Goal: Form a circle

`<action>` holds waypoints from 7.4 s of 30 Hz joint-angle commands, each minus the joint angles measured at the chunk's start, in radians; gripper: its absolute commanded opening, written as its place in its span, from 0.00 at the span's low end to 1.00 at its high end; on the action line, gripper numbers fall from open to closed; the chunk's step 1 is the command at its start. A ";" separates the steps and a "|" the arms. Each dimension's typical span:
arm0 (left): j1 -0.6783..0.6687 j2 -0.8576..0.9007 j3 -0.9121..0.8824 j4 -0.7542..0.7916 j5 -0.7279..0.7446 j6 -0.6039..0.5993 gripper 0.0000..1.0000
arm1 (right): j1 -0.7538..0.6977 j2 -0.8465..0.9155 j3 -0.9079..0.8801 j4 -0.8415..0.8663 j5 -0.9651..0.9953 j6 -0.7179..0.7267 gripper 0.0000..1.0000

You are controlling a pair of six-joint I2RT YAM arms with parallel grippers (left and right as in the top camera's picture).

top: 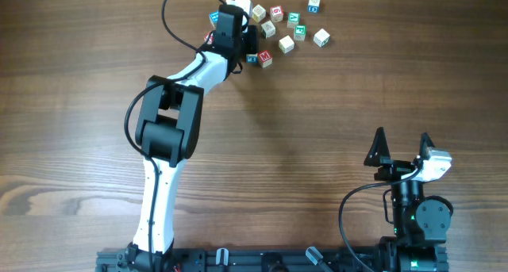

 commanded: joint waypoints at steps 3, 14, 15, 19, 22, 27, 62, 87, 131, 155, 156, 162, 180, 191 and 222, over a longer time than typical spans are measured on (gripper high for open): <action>0.010 -0.150 0.009 -0.038 0.001 0.008 0.18 | 0.004 -0.005 -0.001 0.003 -0.017 -0.003 1.00; 0.016 -0.734 0.009 -0.945 -0.224 0.113 0.04 | 0.004 -0.005 -0.001 0.034 0.022 -0.005 1.00; 0.022 -0.761 0.009 -1.033 -0.222 0.107 0.04 | 0.004 -0.005 -0.001 0.053 0.053 -0.005 1.00; 0.066 -0.827 0.009 -1.332 -0.077 0.097 0.04 | 0.004 -0.005 -0.001 0.029 -0.076 0.140 1.00; 0.097 -0.827 -0.019 -1.395 0.074 0.097 0.04 | 0.004 0.008 -0.001 0.011 -0.230 0.482 1.00; 0.101 -0.827 -0.256 -1.314 0.178 0.097 0.04 | 0.004 0.081 -0.001 0.023 -0.358 0.861 1.00; 0.101 -0.816 -0.856 -0.488 -0.207 -0.340 1.00 | 0.278 1.971 1.518 -0.573 -0.266 0.019 1.00; 0.101 -0.816 -0.856 -0.488 -0.208 -0.340 1.00 | 0.357 2.448 1.718 -0.155 -0.123 -0.060 0.34; 0.821 -1.170 -0.634 -0.989 0.032 -0.366 1.00 | 0.786 2.260 1.621 -0.526 -0.169 0.134 0.06; 0.825 -1.168 -0.634 -0.992 -0.037 -0.362 1.00 | 0.929 2.305 1.621 -0.410 -0.144 0.126 0.05; 0.825 -1.168 -0.634 -0.993 -0.037 -0.362 1.00 | 0.929 2.305 1.621 -0.383 -0.118 0.123 0.05; 0.825 -1.168 -0.634 -0.995 -0.037 -0.362 1.00 | 0.929 2.305 1.621 -0.290 -0.120 0.073 0.04; 0.825 -1.168 -0.634 -0.993 -0.037 -0.363 1.00 | 0.858 2.259 1.627 -0.320 -0.138 0.076 0.05; 0.825 -1.168 -0.634 -0.982 -0.037 -0.363 1.00 | 0.812 2.298 1.622 -0.293 -0.159 -0.054 0.24; 0.743 -0.988 -0.634 -0.888 0.099 -0.367 1.00 | 0.467 2.218 1.663 -0.180 -0.038 0.069 0.99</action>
